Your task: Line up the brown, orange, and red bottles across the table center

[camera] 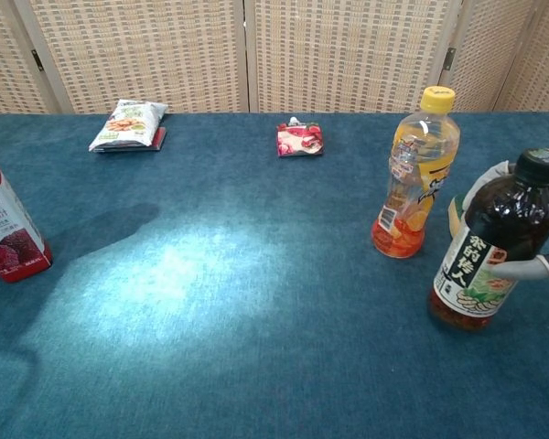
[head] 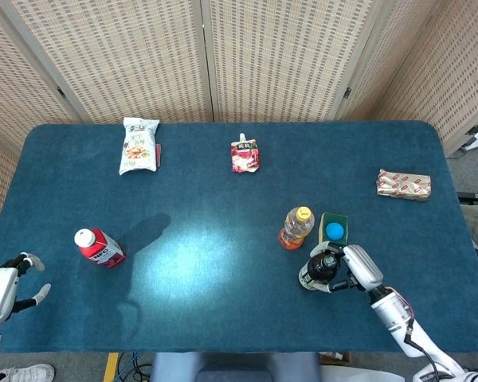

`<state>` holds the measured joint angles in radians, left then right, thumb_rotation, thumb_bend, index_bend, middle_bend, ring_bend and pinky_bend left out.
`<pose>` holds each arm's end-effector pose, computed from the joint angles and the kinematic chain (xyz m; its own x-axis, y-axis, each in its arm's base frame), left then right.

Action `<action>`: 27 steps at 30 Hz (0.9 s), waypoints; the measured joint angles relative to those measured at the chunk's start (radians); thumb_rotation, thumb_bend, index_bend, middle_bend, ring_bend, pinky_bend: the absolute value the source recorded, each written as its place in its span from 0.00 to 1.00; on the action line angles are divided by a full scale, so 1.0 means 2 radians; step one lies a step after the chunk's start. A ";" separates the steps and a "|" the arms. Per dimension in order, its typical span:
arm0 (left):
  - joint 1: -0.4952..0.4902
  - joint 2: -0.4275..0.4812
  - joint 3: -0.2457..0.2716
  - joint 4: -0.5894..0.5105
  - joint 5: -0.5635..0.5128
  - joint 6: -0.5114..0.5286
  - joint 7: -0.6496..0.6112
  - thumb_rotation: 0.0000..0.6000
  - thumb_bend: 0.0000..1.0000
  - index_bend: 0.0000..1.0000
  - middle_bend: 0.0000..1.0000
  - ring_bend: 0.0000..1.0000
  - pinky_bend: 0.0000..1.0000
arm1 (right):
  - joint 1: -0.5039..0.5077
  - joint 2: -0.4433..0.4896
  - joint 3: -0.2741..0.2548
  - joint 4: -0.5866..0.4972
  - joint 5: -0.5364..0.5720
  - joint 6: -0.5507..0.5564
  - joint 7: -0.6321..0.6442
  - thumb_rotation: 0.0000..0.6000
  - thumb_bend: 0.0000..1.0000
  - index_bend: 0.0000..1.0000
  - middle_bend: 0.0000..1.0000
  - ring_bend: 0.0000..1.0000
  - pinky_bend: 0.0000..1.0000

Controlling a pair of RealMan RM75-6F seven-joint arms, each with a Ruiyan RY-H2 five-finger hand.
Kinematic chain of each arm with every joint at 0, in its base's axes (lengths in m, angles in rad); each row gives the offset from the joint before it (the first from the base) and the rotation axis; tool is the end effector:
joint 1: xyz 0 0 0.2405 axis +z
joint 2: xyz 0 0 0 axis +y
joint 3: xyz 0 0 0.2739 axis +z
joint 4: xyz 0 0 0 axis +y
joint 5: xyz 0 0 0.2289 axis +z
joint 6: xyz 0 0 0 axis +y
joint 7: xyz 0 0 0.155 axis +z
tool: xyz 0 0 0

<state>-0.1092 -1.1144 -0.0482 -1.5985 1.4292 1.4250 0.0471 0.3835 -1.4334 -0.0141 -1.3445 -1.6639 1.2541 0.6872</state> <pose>-0.3467 0.2028 0.1484 0.4458 0.0542 0.8935 0.8932 0.0378 -0.4480 -0.2780 -0.2661 0.0121 -0.1700 -0.4036 0.8990 -0.9305 -0.2346 -0.2813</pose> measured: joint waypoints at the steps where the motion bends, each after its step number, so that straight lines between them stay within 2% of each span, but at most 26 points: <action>1: 0.000 0.000 0.000 0.000 0.000 0.000 0.000 1.00 0.23 0.47 0.36 0.45 0.67 | 0.003 0.001 0.001 -0.006 -0.001 -0.001 -0.003 1.00 0.01 0.54 0.59 0.55 0.66; 10: 0.000 0.001 -0.002 0.003 -0.006 -0.002 -0.002 1.00 0.23 0.47 0.36 0.45 0.67 | 0.037 0.003 0.015 -0.061 -0.003 -0.026 -0.048 1.00 0.01 0.54 0.59 0.55 0.66; 27: 0.001 0.005 -0.008 0.013 -0.011 0.001 -0.015 1.00 0.23 0.47 0.36 0.45 0.67 | 0.107 -0.050 0.058 -0.091 0.036 -0.094 -0.123 1.00 0.01 0.54 0.59 0.55 0.66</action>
<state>-0.1072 -1.1040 -0.0646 -1.5719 1.4063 1.4267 0.0169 0.5983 -1.5334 0.1020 -1.5266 -1.5910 1.0666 0.4419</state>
